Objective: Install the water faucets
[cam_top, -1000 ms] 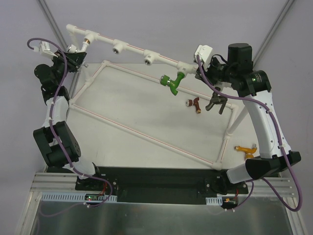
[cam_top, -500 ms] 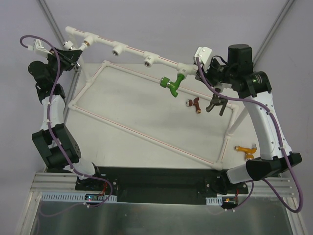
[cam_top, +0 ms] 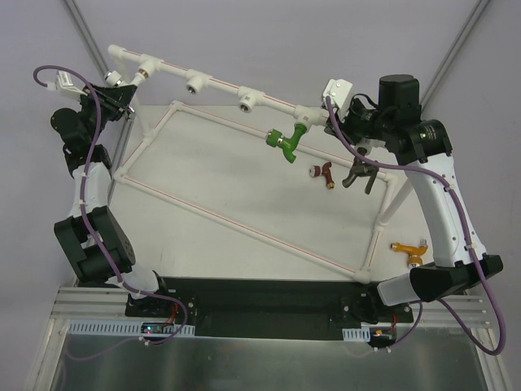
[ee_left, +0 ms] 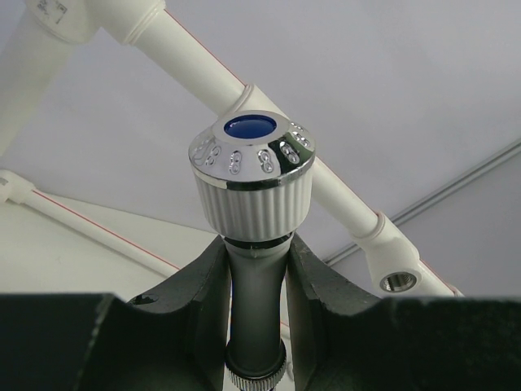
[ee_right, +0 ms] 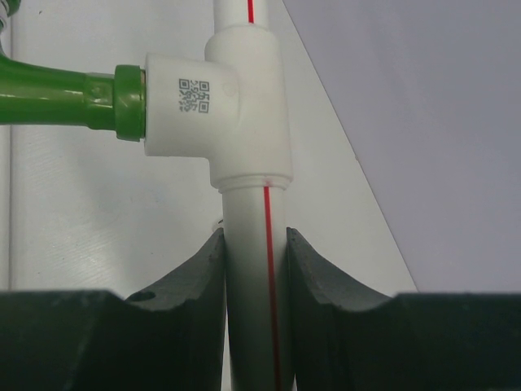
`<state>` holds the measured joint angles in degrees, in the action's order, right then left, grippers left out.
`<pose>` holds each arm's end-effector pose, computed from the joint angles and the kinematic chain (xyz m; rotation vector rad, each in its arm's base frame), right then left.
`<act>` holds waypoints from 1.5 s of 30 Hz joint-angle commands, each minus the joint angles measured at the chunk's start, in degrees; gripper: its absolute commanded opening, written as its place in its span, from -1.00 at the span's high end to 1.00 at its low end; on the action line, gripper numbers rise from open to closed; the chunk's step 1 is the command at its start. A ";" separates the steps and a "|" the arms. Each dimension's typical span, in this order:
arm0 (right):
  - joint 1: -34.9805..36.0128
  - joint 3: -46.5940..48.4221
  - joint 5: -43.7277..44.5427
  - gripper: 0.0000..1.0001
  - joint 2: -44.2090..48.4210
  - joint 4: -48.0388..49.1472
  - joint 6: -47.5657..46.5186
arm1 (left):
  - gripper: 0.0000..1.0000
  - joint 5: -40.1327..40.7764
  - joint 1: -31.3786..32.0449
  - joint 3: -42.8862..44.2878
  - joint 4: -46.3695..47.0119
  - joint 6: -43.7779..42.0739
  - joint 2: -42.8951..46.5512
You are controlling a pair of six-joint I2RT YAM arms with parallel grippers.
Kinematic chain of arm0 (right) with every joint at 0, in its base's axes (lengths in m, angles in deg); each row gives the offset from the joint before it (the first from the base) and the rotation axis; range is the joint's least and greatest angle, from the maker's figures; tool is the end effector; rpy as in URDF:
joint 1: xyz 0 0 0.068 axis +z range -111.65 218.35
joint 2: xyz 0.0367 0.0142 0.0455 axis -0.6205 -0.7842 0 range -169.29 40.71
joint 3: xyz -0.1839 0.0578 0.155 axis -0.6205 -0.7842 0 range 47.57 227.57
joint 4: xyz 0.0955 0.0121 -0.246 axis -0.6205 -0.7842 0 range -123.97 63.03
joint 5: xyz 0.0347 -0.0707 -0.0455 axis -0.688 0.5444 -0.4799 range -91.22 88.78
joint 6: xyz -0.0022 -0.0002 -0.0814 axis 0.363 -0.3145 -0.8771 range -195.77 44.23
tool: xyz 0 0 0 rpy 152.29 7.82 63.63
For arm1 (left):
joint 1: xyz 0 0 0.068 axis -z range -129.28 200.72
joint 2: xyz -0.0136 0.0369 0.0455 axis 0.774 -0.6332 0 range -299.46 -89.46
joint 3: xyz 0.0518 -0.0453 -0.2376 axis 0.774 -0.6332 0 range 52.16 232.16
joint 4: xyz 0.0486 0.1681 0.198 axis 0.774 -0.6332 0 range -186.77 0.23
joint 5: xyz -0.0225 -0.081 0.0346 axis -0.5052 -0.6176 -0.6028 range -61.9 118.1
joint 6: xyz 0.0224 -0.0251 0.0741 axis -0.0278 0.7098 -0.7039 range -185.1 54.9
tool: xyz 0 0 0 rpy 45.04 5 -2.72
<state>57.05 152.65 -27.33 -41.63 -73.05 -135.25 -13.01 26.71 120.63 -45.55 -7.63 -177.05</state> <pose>0.2932 0.1320 0.4457 -1.4323 1.3009 -0.0225 0.3651 0.1119 0.3804 -0.2301 1.2776 -0.9077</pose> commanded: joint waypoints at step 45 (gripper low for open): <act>1.34 -1.63 -0.35 0.97 4.12 -0.85 0.77 | 1.00 -3.02 7.13 -3.17 -8.71 -50.34 6.12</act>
<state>57.62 151.03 -26.39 -39.88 -73.10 -135.82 -9.75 30.38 118.75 -52.41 -45.95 -172.04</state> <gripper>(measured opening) 0.324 0.281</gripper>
